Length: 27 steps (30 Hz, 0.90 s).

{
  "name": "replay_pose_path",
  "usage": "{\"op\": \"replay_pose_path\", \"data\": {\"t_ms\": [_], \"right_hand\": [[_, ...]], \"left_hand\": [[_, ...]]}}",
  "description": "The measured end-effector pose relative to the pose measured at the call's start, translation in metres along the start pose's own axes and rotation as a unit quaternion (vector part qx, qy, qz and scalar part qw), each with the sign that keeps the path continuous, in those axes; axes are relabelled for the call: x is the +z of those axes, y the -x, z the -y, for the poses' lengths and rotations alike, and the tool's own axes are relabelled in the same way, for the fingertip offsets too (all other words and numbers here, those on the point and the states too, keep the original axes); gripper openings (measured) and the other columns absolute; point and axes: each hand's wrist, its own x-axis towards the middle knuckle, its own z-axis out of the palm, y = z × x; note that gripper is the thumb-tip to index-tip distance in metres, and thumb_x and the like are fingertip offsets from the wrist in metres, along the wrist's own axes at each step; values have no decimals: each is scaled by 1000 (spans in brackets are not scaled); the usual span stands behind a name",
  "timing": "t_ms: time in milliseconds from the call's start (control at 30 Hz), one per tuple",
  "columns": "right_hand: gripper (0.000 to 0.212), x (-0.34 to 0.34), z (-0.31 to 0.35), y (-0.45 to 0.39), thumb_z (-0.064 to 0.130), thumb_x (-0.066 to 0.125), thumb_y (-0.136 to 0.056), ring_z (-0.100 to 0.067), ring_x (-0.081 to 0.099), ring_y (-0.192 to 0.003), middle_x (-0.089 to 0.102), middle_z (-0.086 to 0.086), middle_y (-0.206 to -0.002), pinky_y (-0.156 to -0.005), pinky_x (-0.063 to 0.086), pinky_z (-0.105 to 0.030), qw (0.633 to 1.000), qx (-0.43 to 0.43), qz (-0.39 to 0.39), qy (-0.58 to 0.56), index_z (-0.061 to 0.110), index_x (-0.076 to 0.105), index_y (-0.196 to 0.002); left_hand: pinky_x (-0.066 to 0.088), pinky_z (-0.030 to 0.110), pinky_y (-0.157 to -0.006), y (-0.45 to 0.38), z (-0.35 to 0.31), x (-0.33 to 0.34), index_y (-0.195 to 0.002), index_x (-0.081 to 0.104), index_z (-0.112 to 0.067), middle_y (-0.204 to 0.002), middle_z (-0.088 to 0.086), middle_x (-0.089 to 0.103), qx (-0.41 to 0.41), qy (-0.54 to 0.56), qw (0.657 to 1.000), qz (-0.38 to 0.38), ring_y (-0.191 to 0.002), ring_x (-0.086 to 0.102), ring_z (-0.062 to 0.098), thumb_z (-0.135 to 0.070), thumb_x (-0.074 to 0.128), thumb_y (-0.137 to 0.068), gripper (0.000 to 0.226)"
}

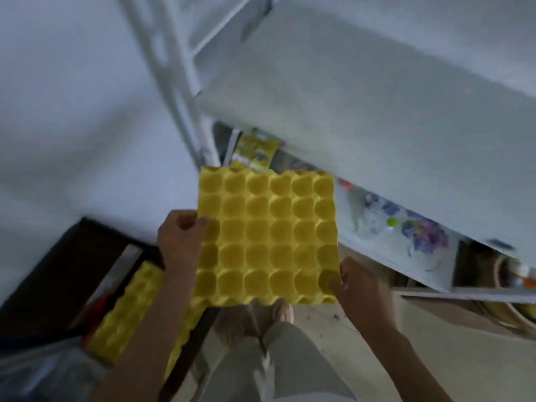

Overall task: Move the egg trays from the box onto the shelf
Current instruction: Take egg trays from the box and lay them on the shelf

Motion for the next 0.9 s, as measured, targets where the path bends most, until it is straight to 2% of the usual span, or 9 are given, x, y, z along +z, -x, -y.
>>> {"op": "replay_pose_path", "data": {"t_ms": [67, 133, 200, 267, 333, 467, 667, 800, 900], "right_hand": [[30, -32, -22, 19, 50, 49, -82, -12, 52, -53, 50, 7, -59, -46, 37, -29, 999, 28, -28, -34, 26, 39, -69], [29, -55, -36, 34, 47, 57, -80, -8, 50, -51, 50, 8, -57, -44, 33, -27, 995, 47, -51, -71, 27, 40, -68], [30, -70, -43, 47, 41, 65, -78, -4, 49, -50, 49, 9, -54, -45, 38, -30, 990, 54, -75, -108, 28, 41, -67], [33, -83, -40, 50, 32, 73, -77, -2, 47, -47, 47, 13, -52, -44, 37, -25, 985, 37, -107, -127, 30, 42, -65], [33, -91, -35, 46, 25, 76, -78, -3, 48, -46, 49, 12, -53, -44, 35, -22, 983, 38, -105, -146, 29, 46, -65], [19, -108, -19, 23, 31, 73, -79, -2, 55, -50, 59, 14, -56, -43, 35, -22, 977, 67, -104, -174, 29, 55, -71], [29, -113, 11, -43, 22, 72, -80, -6, 53, -46, 55, 10, -49, -43, 38, -26, 974, 74, -111, -182, 31, 48, -66], [28, -113, 43, -100, 17, 72, -83, -6, 58, -48, 60, 9, -51, -47, 40, -26, 967, 97, -108, -209, 31, 53, -68], [21, -107, 67, -146, 15, 70, -87, -5, 63, -46, 67, 10, -55, -49, 48, -29, 958, 112, -116, -236, 27, 60, -74]], "left_hand": [[61, 36, -84, 16, -40, 10, -98, 78, -24, -91, -6, 79, 41, 15, 999, 23, -86, 75, 10, -29, 85, -78, 22], [59, 28, -80, 28, -76, 13, -88, 75, -31, -86, -11, 78, 77, 33, 995, 53, -80, 72, -3, -28, 86, -79, 15], [59, 27, -80, 35, -104, 17, -90, 75, -30, -88, -9, 79, 103, 46, 990, 88, -83, 74, -1, -28, 86, -82, 14], [59, 27, -80, 35, -130, 21, -95, 77, -28, -94, -10, 80, 120, 55, 985, 112, -89, 75, 3, -31, 85, -83, 15], [58, 26, -80, 28, -150, 24, -95, 77, -30, -97, -15, 79, 136, 59, 981, 125, -90, 74, -1, -31, 84, -84, 14], [60, 30, -86, 4, -183, 35, -96, 75, -30, -93, -14, 78, 150, 46, 978, 139, -90, 73, 0, -28, 81, -88, 10], [60, 40, -97, -61, -224, 66, -109, 75, -15, -98, -11, 74, 184, 16, 972, 148, -96, 70, 7, -22, 77, -91, 19], [60, 44, -99, -121, -250, 87, -120, 71, -19, -107, -7, 74, 187, 34, 966, 176, -103, 72, 11, -21, 69, -94, 26], [63, 49, -93, -180, -267, 101, -111, 72, -25, -107, -2, 80, 205, 81, 952, 211, -103, 76, 19, -20, 61, -93, 21]]}}
